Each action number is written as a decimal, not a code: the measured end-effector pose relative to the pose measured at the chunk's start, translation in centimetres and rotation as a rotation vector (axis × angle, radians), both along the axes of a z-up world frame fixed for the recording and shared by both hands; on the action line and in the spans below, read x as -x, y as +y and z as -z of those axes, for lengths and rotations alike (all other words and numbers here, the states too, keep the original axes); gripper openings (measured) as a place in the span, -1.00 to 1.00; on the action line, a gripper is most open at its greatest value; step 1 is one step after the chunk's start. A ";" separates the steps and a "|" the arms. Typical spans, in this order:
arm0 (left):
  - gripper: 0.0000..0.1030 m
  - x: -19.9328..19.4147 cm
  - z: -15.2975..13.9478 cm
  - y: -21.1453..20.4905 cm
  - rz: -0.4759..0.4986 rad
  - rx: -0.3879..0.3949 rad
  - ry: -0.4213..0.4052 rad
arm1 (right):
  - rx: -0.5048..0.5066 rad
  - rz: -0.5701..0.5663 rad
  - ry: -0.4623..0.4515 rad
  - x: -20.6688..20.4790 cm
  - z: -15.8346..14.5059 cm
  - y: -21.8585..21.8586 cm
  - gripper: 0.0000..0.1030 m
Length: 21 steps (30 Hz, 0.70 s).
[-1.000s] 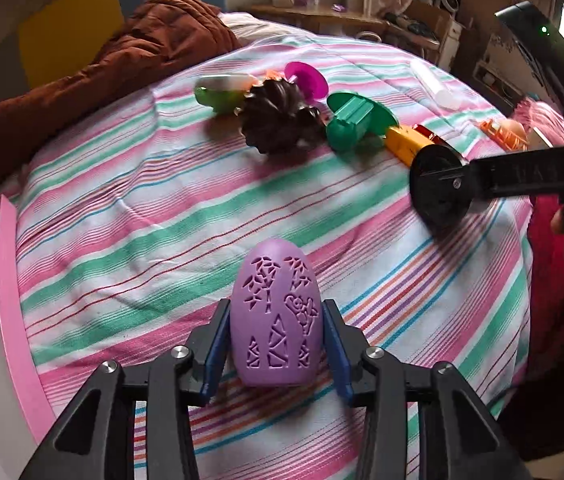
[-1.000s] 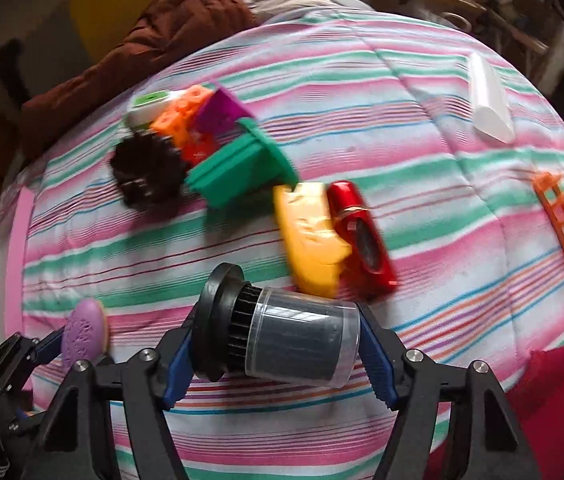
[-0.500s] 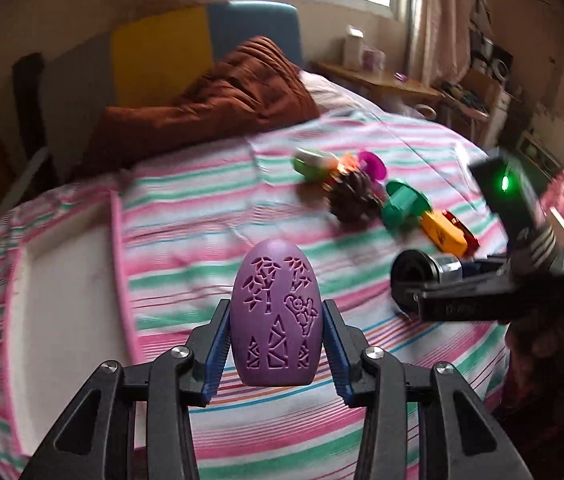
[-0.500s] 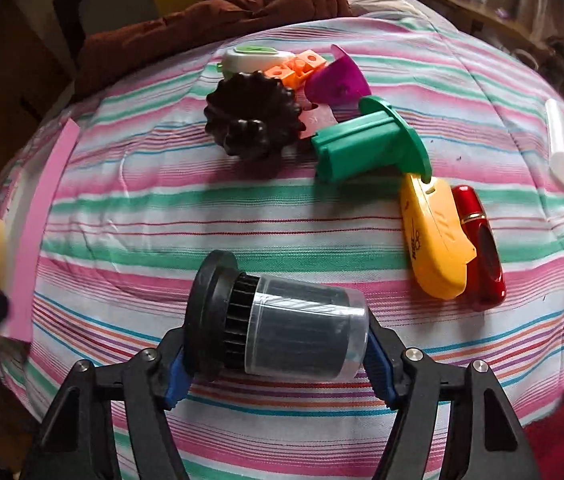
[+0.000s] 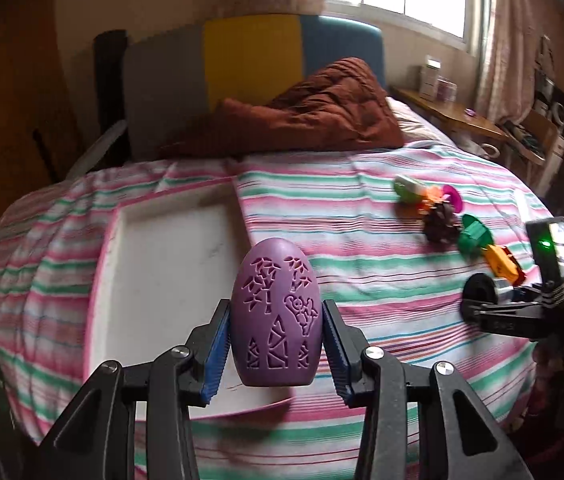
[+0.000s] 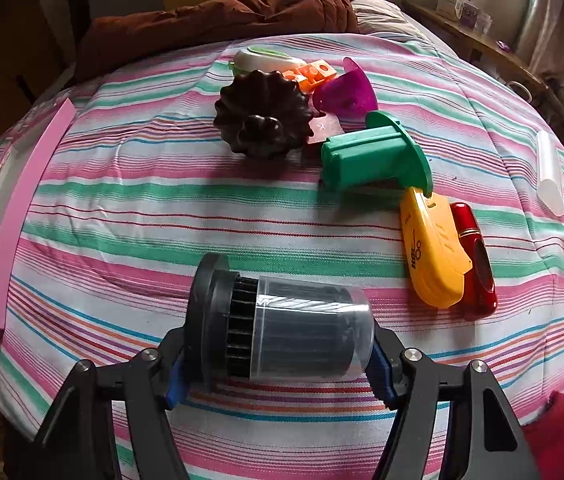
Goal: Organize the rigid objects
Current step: 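Carry the egg into the tray and open the left tool while the right tool holds the cylinder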
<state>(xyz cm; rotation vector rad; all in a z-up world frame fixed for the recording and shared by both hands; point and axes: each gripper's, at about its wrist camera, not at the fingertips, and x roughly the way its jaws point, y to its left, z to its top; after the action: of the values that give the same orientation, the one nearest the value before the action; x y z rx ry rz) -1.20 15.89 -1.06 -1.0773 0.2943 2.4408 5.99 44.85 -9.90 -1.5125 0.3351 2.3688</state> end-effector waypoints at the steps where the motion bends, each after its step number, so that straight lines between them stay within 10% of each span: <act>1: -0.15 0.2 0.2 -0.5 -0.012 0.004 -0.004 | -0.005 -0.002 0.001 0.0 -0.1 -0.1 0.36; 21: -0.15 11.0 2.3 -8.3 -0.135 -0.022 -0.080 | -0.035 -0.007 0.006 -0.1 0.0 -0.8 0.35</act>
<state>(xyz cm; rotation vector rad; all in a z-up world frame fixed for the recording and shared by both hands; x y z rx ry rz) -12.21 7.56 -3.33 -1.2180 0.1741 2.5041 6.04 44.09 -9.94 -1.4935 0.2888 2.3731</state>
